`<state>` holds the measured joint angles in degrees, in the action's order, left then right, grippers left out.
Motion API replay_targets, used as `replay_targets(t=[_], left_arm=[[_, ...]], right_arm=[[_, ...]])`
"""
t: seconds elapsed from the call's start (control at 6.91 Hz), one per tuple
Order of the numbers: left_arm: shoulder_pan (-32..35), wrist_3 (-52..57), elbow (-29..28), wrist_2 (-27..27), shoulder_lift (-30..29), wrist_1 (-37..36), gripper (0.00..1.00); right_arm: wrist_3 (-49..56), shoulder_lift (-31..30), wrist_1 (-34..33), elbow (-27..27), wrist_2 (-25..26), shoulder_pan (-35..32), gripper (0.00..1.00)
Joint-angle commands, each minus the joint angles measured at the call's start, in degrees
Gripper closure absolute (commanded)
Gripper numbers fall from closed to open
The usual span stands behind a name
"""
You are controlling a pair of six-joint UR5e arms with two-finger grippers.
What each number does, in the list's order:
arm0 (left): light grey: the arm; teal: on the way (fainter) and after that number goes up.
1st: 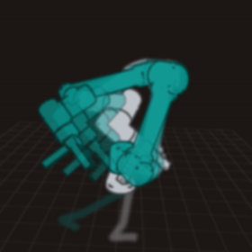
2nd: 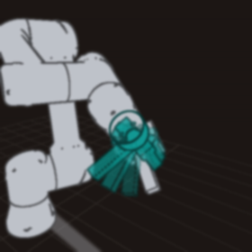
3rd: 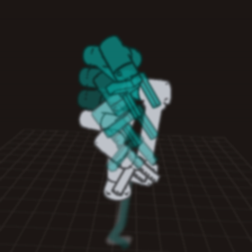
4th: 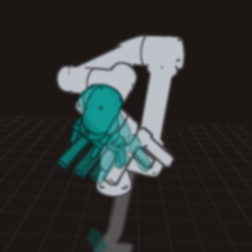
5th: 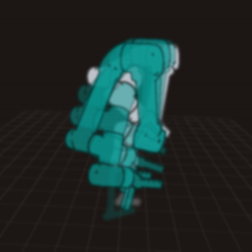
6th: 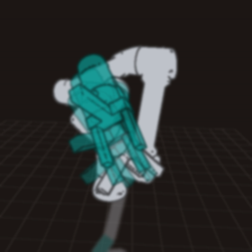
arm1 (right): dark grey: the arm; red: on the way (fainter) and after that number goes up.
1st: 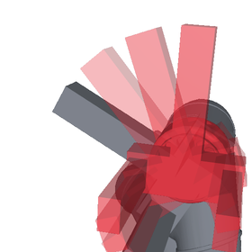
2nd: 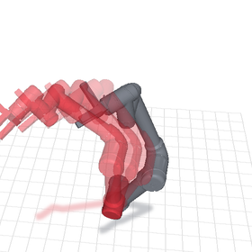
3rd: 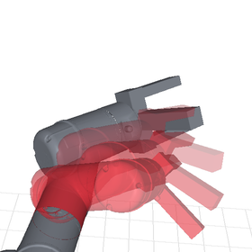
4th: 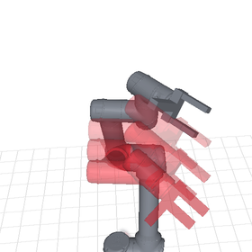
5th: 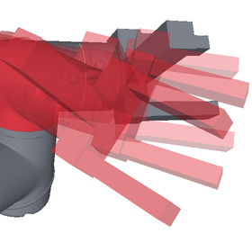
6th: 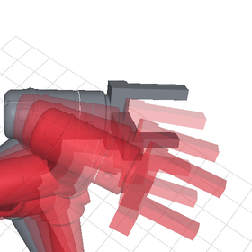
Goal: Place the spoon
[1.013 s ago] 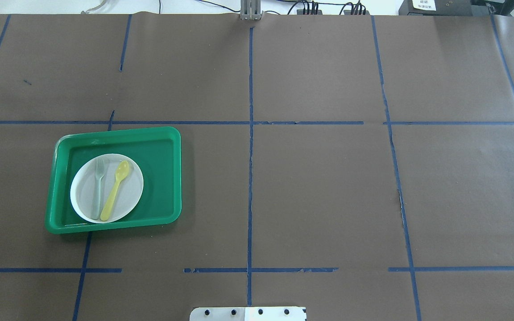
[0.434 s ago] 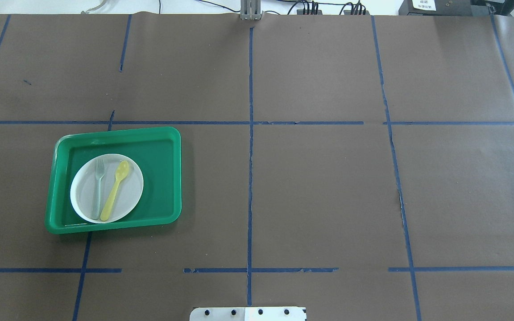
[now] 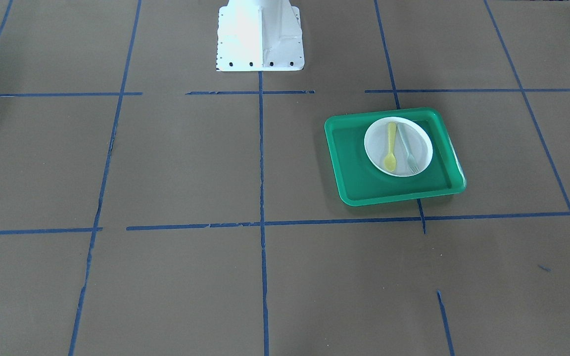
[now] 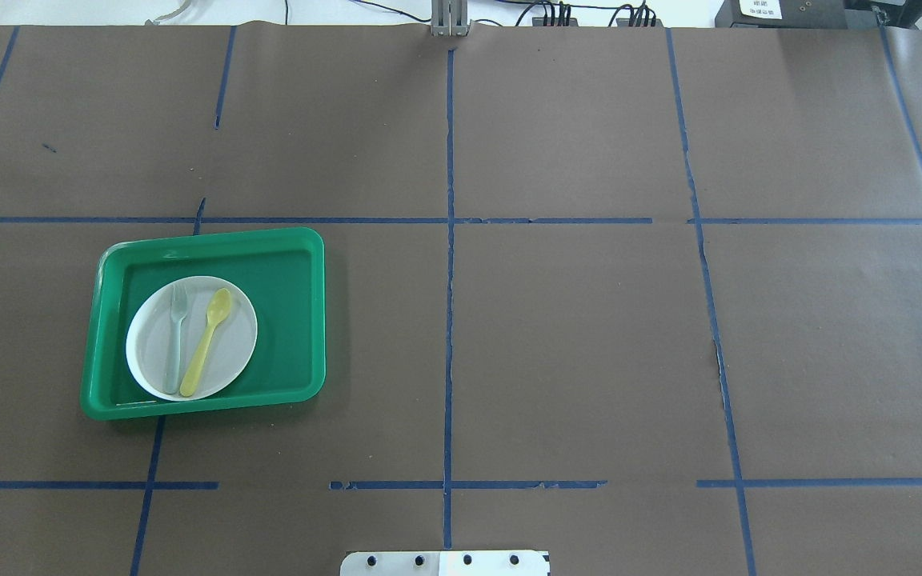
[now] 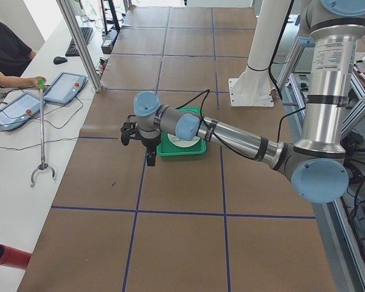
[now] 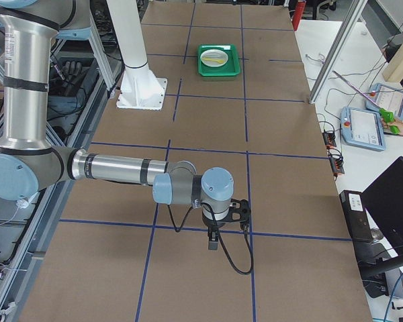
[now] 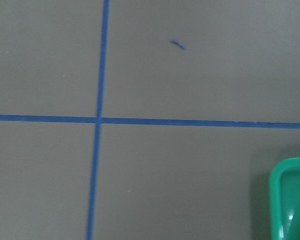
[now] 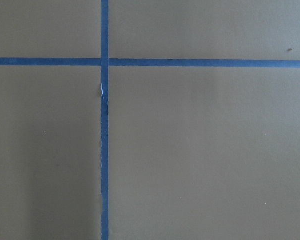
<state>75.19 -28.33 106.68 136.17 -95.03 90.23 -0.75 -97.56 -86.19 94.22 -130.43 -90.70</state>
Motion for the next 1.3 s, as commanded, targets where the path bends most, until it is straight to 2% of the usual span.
replay_targets(t=[0.0,0.14,0.29,0.43,0.58,0.72,0.87,1.16], left_arm=[[-9.59,-14.25,1.77,-3.52,-6.64,-0.05,0.00],[-14.06,-16.65,1.78,-5.55,-9.79,0.03,0.00],[-18.46,-17.11,2.04,-11.14,-11.91,-0.05,0.00],[-22.50,-18.59,1.52,-13.02,-12.10,0.56,0.00],[-27.68,-24.17,0.90,-16.08,-11.93,4.74,0.00],[-31.64,-30.06,-1.37,-21.51,-11.32,11.83,0.00],[-33.68,-31.60,-3.13,-21.91,-11.40,13.21,0.00],[-35.02,-30.83,-4.47,-21.92,-10.79,13.39,0.18]], right_arm=[[-0.04,0.00,0.06,0.00,0.00,0.00,0.00],[0.05,0.00,-0.03,0.00,0.00,0.00,0.00],[-0.04,0.00,-0.03,0.00,0.00,0.00,0.00],[-0.04,0.00,-0.03,0.00,0.00,0.00,0.00],[-0.04,0.00,-0.03,0.00,0.00,0.00,0.00],[-0.04,0.00,-0.03,0.00,0.00,0.00,0.00],[-0.04,0.00,-0.03,0.00,0.00,0.00,0.00],[-0.04,0.00,-0.03,0.00,0.00,0.00,0.00]])
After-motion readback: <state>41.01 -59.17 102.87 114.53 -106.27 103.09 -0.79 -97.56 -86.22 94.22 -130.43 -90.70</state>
